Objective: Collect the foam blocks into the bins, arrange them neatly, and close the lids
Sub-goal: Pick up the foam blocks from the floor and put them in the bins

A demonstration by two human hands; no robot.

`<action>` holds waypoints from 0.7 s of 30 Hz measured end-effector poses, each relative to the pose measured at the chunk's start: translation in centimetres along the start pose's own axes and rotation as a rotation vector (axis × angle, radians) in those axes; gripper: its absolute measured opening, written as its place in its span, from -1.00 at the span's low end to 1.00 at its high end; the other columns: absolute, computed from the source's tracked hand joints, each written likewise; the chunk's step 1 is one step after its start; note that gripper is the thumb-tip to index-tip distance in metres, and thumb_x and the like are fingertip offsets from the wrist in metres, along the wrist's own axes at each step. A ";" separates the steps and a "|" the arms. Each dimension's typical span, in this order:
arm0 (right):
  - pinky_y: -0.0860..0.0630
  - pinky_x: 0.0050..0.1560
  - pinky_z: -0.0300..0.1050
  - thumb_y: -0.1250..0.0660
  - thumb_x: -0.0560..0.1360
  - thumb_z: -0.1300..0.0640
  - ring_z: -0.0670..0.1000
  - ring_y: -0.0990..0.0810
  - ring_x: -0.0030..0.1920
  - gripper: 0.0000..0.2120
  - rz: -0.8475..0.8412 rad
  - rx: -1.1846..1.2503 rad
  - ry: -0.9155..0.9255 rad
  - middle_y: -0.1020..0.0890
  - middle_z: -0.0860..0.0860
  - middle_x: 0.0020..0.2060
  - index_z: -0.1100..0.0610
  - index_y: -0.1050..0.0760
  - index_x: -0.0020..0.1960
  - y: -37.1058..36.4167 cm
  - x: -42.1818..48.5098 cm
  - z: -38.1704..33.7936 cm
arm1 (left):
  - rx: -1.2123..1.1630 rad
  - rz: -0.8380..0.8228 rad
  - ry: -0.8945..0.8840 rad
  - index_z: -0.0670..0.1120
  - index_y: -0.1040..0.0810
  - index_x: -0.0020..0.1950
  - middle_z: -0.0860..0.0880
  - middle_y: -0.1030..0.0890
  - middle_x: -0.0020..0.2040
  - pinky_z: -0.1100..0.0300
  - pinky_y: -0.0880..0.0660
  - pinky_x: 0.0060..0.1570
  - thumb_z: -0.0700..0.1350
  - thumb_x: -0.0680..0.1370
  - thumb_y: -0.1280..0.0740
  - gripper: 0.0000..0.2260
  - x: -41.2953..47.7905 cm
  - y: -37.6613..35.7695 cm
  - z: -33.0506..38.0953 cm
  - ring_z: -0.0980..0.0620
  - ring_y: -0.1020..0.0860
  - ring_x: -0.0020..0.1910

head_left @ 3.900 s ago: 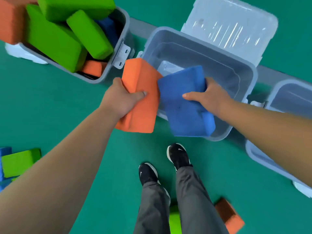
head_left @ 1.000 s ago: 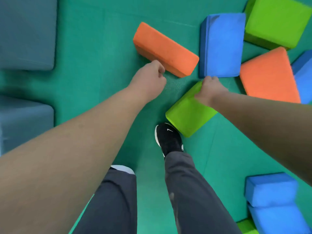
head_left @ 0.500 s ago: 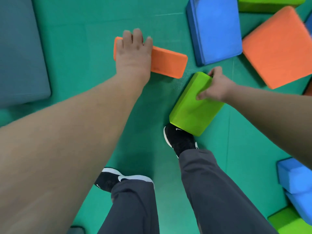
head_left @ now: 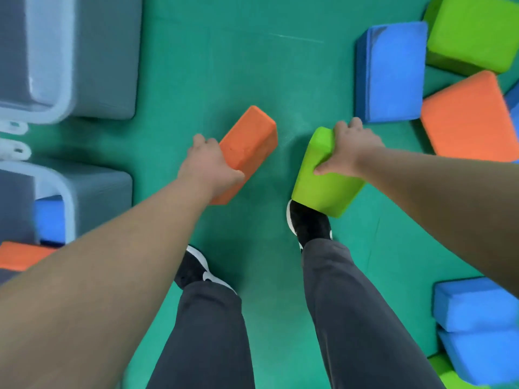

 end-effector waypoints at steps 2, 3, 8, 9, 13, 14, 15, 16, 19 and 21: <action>-0.53 0.18 0.19 -0.56 0.17 -0.46 0.30 -0.55 0.21 -0.03 0.031 -0.042 0.015 -0.47 0.17 0.23 0.10 -0.31 0.31 0.5 -1.7 -3.1 | -0.082 -0.010 0.047 -0.12 -0.48 0.21 -0.09 -0.38 0.12 -0.07 -0.55 0.11 0.23 0.29 -0.44 -0.37 -2.6 0.5 -4.0 -0.21 -0.54 0.11; -0.52 0.19 0.18 -0.55 0.18 -0.47 0.30 -0.55 0.22 -0.04 0.041 -0.028 0.010 -0.49 0.17 0.23 0.08 -0.31 0.32 0.7 -2.6 -4.4 | -0.118 -0.012 0.071 -0.10 -0.47 0.20 -0.07 -0.38 0.10 -0.06 -0.54 0.10 0.24 0.29 -0.43 -0.38 -3.9 0.7 -5.9 -0.19 -0.53 0.09; -0.54 0.21 0.18 -0.54 0.17 -0.47 0.29 -0.55 0.23 -0.10 0.006 0.125 0.050 -0.52 0.13 0.21 0.03 -0.31 0.26 0.1 -9.1 -12.4 | -0.369 0.067 0.189 -0.03 -0.49 0.14 -0.04 -0.53 0.08 -0.03 -0.54 -0.03 0.28 0.29 -0.39 -0.44 -11.2 3.4 -16.0 -0.14 -0.57 -0.01; -0.54 0.20 0.19 -0.54 0.17 -0.48 0.28 -0.55 0.23 -0.10 0.003 0.117 0.084 -0.53 0.12 0.21 0.03 -0.31 0.26 0.0 -10.6 -14.1 | -0.419 0.086 0.215 -0.04 -0.50 0.17 -0.04 -0.54 0.08 0.00 -0.51 -0.05 0.26 0.33 -0.41 -0.46 -12.8 3.8 -18.1 -0.14 -0.56 -0.01; -0.54 0.19 0.19 -0.51 0.16 -0.47 0.26 -0.55 0.21 -0.10 0.017 0.004 0.242 -0.54 0.07 0.21 -0.03 -0.31 0.31 0.1 -16.9 -20.7 | -0.662 0.185 0.304 -0.03 -0.50 0.28 0.02 -0.53 0.10 0.09 -0.40 -0.03 0.18 0.46 -0.49 -0.50 -19.2 4.5 -25.1 -0.03 -0.53 0.04; -0.53 0.19 0.18 -0.49 0.15 -0.48 0.24 -0.56 0.20 -0.11 0.025 -0.023 0.273 -0.54 0.05 0.19 -0.06 -0.31 0.31 0.3 -18.3 -22.2 | -0.742 0.210 0.332 -0.01 -0.50 0.29 0.04 -0.52 0.10 0.13 -0.39 -0.06 0.15 0.49 -0.51 -0.54 -20.8 4.4 -26.6 0.00 -0.52 0.04; -0.52 0.19 0.18 -0.48 0.14 -0.49 0.23 -0.57 0.19 -0.11 0.031 -0.042 0.299 -0.54 0.03 0.18 -0.09 -0.31 0.31 0.6 -19.5 -23.7 | -0.823 0.234 0.363 0.03 -0.49 0.28 0.07 -0.53 0.09 0.18 -0.38 -0.11 0.13 0.51 -0.51 -0.58 -22.4 4.3 -28.0 0.02 -0.52 0.03; -0.52 0.19 0.18 -0.47 0.12 -0.49 0.22 -0.57 0.18 -0.09 0.034 -0.049 0.324 -0.54 0.02 0.18 -0.11 -0.31 0.32 1.0 -20.6 -25.3 | -0.901 0.252 0.394 0.06 -0.49 0.28 0.10 -0.54 0.09 0.25 -0.38 -0.16 0.13 0.51 -0.51 -0.59 -23.9 4.0 -29.5 0.05 -0.53 0.03; -0.54 0.13 0.09 -0.50 0.11 -0.47 0.16 -0.56 0.18 -0.07 0.024 0.007 0.420 -0.53 -0.01 0.19 -0.12 -0.33 0.35 2.6 -23.5 -30.3 | -1.105 0.324 0.455 0.08 -0.53 0.32 0.19 -0.59 0.07 0.31 -0.40 -0.13 0.17 0.51 -0.50 -0.56 -28.0 2.6 -33.4 0.19 -0.57 0.00; -0.49 0.01 -0.01 -0.57 0.15 -0.40 0.09 -0.55 0.12 -0.20 0.029 0.082 0.474 -0.54 -0.04 0.15 -0.12 -0.36 0.25 3.9 -25.4 -34.0 | -1.237 0.374 0.546 0.09 -0.57 0.30 0.17 -0.63 0.08 0.23 -0.48 -0.04 0.23 0.49 -0.47 -0.56 -30.9 1.2 -36.4 0.19 -0.59 0.02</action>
Point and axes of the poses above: each hand's wrist, its own x-axis towards the middle knuckle, its own y-axis out of the back of the hand, z = x × y, the point moved 8 cm from there along x, towards the middle knuckle
